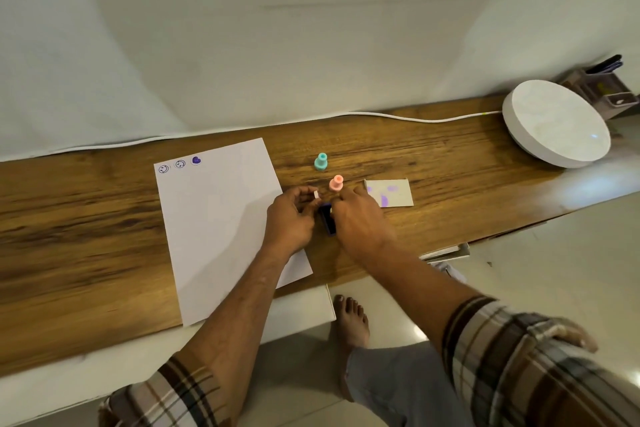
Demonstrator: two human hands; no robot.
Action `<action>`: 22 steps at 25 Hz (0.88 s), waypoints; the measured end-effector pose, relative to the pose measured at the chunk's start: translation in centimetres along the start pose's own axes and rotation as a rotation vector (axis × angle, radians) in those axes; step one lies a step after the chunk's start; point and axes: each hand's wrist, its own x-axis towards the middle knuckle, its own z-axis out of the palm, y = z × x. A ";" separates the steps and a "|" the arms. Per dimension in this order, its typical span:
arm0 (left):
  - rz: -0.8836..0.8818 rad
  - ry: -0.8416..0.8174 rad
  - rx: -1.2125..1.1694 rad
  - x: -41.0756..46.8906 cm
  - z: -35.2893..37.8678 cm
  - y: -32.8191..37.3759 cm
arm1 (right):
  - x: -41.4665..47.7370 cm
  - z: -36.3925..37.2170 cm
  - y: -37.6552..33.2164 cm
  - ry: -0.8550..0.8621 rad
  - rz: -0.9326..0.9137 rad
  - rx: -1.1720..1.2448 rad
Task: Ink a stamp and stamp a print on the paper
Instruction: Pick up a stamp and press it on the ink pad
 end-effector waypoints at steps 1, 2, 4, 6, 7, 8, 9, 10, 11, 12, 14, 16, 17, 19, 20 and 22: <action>0.000 -0.002 0.001 0.0 0.0 -0.1 | 0.1 -0.5 0.9 -0.026 -0.087 -0.010; 0.002 -0.002 0.002 0.0 0.0 -0.2 | 0.2 -0.8 1.8 -0.042 -0.147 -0.007; 0.007 0.002 0.008 0.2 0.0 -0.2 | 0.1 -0.9 2.5 -0.037 -0.157 0.023; 0.009 0.004 0.015 0.3 0.0 -0.2 | -0.3 -0.2 1.3 0.001 -0.039 0.045; 0.009 0.002 0.017 0.2 0.0 -0.3 | -0.6 0.5 0.2 0.023 0.050 0.067; 0.011 0.001 0.018 0.2 0.1 -0.2 | -0.6 0.8 -0.7 0.037 0.143 0.101; 0.013 0.002 0.017 0.1 0.1 -0.2 | -0.5 0.8 -1.2 0.044 0.198 0.128; 0.015 0.005 0.016 0.1 0.1 -0.1 | -0.4 0.6 -1.1 0.049 0.195 0.120; 0.015 0.005 0.014 0.1 0.0 0.0 | -0.2 0.2 -0.6 0.045 0.143 0.085; 0.016 0.003 0.014 0.1 0.0 0.0 | -0.1 -0.1 0.0 0.024 0.067 0.045; 0.013 -0.001 0.009 0.0 0.0 -0.4 | 0.0 -0.2 1.6 -0.015 -0.098 0.009; 0.005 -0.001 0.018 -0.1 -0.1 -0.6 | -0.2 0.4 1.7 0.000 -0.115 0.037; 0.001 0.005 0.024 0.0 -0.2 -0.8 | -0.4 1.1 1.1 0.025 -0.058 0.065; 0.010 0.005 0.021 0.0 -0.3 -0.7 | -0.8 2.3 -0.1 0.085 0.084 0.126; 0.018 0.000 0.017 -0.1 -0.1 -0.5 | -0.7 2.5 -0.2 0.110 0.120 0.143; 0.050 0.007 0.019 -0.6 0.2 -0.1 | -0.4 2.5 0.5 0.124 0.131 0.174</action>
